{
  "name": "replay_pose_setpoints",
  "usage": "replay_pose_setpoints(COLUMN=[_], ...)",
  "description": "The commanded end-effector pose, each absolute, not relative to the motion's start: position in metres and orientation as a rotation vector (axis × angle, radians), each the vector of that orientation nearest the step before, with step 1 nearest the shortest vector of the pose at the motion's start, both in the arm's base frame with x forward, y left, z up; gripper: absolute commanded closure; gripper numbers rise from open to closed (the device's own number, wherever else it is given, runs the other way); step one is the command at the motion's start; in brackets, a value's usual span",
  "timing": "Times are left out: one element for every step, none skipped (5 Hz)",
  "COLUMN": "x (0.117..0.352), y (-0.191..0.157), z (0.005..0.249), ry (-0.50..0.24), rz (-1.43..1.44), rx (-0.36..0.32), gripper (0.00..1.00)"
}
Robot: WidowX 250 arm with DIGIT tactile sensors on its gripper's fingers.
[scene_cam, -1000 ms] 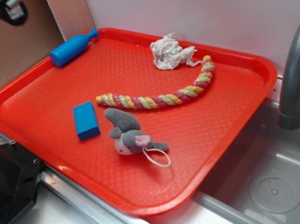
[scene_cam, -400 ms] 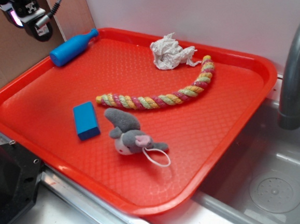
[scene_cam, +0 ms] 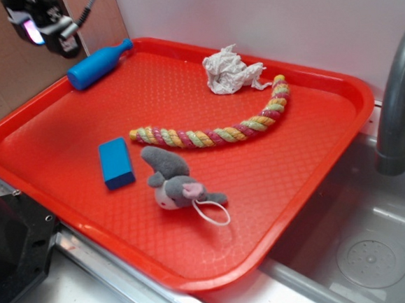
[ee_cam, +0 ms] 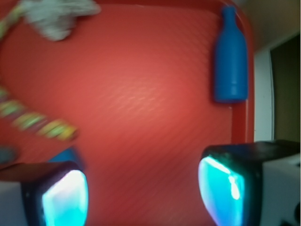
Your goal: Grab the blue bottle.
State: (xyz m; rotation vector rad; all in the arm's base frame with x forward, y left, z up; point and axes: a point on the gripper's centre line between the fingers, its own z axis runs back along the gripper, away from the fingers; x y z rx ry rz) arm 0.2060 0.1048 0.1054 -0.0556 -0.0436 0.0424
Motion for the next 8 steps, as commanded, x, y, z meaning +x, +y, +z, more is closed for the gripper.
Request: replay_pose_setpoints(x=[0.247,0.265,0.267,0.237,0.232,0.238,0.255,0.270], y=[0.143,0.150,0.154,0.154,0.157,0.164,0.175,0.187], z=[0.092,0.076,0.068,0.073,0.073,0.068,0.062,0.052], ry=[-0.129,-0.137,-0.162,-0.194,-0.201,-0.195,-0.185,-0.169], rz=[0.145,0.071,0.163,0.315,0.319,0.300,0.287,0.302], rx=[-0.017,0.010,0.059,0.084,0.093,0.089,0.088,0.082], gripper=[0.00,0.00,0.00,0.00,0.00,0.00,0.00,0.00])
